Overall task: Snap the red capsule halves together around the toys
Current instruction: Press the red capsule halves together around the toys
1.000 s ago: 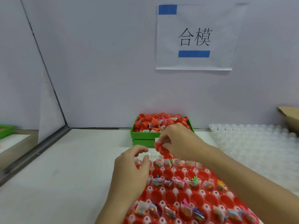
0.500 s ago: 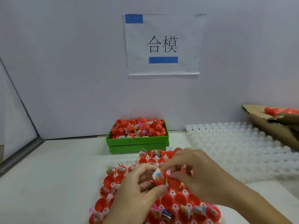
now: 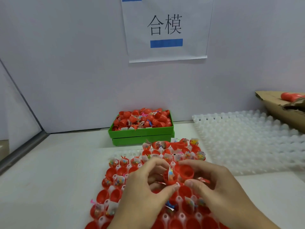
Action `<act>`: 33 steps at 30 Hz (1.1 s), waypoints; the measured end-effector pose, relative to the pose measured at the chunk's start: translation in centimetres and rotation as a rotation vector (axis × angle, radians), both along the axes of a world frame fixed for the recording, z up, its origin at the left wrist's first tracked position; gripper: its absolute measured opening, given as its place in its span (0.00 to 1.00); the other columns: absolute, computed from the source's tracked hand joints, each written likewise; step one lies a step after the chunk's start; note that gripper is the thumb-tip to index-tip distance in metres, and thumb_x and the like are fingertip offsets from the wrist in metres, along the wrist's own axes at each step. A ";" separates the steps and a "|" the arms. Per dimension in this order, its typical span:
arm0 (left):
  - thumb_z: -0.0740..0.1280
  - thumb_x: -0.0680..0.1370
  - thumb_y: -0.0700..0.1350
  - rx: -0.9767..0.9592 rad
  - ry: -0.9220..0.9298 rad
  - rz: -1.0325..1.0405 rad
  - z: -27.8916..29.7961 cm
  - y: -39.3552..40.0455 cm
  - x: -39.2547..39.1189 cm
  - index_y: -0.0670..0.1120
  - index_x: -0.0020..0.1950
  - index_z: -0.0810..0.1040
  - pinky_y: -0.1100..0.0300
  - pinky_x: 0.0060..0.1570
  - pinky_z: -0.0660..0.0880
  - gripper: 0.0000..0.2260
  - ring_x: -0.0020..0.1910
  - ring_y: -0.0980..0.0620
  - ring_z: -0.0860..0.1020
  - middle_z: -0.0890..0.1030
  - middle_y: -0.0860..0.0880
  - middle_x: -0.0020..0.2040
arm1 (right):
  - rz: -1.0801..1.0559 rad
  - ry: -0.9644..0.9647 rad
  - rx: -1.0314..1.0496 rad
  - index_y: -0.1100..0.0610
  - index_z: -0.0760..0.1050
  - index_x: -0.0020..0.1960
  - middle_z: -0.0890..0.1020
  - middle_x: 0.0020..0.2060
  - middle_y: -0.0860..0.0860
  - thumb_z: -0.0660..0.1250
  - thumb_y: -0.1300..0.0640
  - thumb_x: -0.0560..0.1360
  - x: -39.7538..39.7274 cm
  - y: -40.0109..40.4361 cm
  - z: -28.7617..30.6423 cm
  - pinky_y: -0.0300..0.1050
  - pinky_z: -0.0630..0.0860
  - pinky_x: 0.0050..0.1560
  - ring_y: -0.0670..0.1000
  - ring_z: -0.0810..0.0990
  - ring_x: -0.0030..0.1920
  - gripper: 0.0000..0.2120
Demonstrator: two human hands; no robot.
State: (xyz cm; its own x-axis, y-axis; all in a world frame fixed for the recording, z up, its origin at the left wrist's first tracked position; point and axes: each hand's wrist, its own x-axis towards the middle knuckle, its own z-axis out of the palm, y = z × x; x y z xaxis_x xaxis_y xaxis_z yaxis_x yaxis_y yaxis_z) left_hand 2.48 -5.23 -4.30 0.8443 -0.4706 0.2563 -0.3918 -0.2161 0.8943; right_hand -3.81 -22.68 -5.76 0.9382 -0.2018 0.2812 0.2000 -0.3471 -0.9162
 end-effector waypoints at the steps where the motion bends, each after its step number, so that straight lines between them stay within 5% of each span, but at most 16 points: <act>1: 0.78 0.68 0.34 -0.001 -0.007 -0.002 0.0 0.0 0.0 0.59 0.46 0.79 0.71 0.41 0.78 0.21 0.41 0.59 0.84 0.83 0.56 0.44 | 0.002 -0.025 -0.040 0.37 0.82 0.54 0.85 0.49 0.43 0.73 0.67 0.72 -0.1 0.0 -0.1 0.36 0.79 0.48 0.45 0.84 0.50 0.25; 5: 0.78 0.68 0.35 -0.015 -0.058 -0.025 0.0 -0.1 -0.2 0.59 0.47 0.79 0.71 0.41 0.77 0.21 0.41 0.59 0.84 0.84 0.57 0.43 | -0.042 -0.214 -0.278 0.37 0.79 0.60 0.81 0.54 0.38 0.74 0.63 0.72 -0.5 -0.2 0.1 0.29 0.75 0.49 0.40 0.80 0.56 0.25; 12: 0.80 0.66 0.35 -0.027 -0.115 -0.035 -0.1 -0.1 -0.4 0.57 0.48 0.78 0.71 0.42 0.78 0.21 0.41 0.57 0.84 0.84 0.54 0.41 | -0.006 -0.364 -0.344 0.44 0.76 0.65 0.82 0.54 0.41 0.70 0.60 0.74 -0.8 0.0 0.0 0.39 0.79 0.42 0.48 0.83 0.50 0.22; 17: 0.80 0.67 0.38 -0.061 -0.136 -0.050 -0.1 0.0 -0.5 0.61 0.51 0.77 0.69 0.44 0.79 0.23 0.43 0.56 0.84 0.85 0.53 0.42 | 0.034 -0.375 -0.534 0.43 0.76 0.65 0.76 0.52 0.41 0.64 0.57 0.79 -0.8 -0.6 -0.1 0.32 0.73 0.49 0.46 0.79 0.51 0.17; 33: 0.75 0.72 0.36 -0.034 -0.320 -0.103 -0.2 0.1 -0.4 0.58 0.53 0.79 0.67 0.45 0.80 0.19 0.46 0.57 0.83 0.82 0.58 0.48 | 0.017 -0.383 -0.482 0.46 0.76 0.57 0.77 0.50 0.38 0.62 0.55 0.80 -0.7 -0.5 0.0 0.30 0.71 0.47 0.45 0.80 0.50 0.09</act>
State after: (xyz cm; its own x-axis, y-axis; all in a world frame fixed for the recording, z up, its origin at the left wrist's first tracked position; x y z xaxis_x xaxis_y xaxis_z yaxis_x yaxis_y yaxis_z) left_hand 2.10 -5.09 -4.49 0.6668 -0.5360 0.5177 -0.6720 -0.1323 0.7286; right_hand -4.50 -23.18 -5.78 0.7544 0.0456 0.6548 0.4928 -0.6983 -0.5192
